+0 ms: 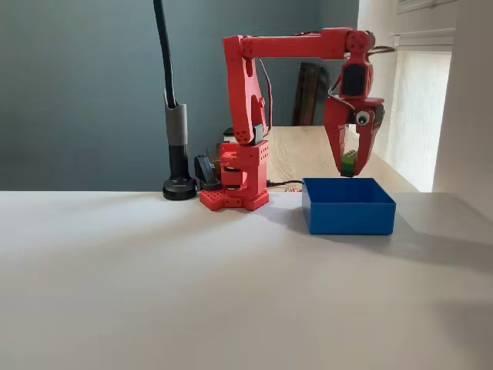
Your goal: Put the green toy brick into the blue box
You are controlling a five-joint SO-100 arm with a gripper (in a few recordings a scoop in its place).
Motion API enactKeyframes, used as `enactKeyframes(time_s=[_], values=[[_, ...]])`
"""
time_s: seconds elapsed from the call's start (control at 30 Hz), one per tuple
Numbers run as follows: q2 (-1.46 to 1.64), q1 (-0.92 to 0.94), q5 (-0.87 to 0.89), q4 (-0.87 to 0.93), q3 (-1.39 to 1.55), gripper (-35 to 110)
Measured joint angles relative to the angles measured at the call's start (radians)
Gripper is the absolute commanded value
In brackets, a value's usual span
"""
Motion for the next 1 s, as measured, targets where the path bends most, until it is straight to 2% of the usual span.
enactKeyframes(time_s=[0.53, 0.8, 1.0], values=[[-0.259, 0.0, -0.195, -0.008, -0.167, 1], [-0.261, 0.008, -0.291, -0.006, -0.167, 17], [-0.261, 0.008, -0.331, 0.026, -0.163, 23]])
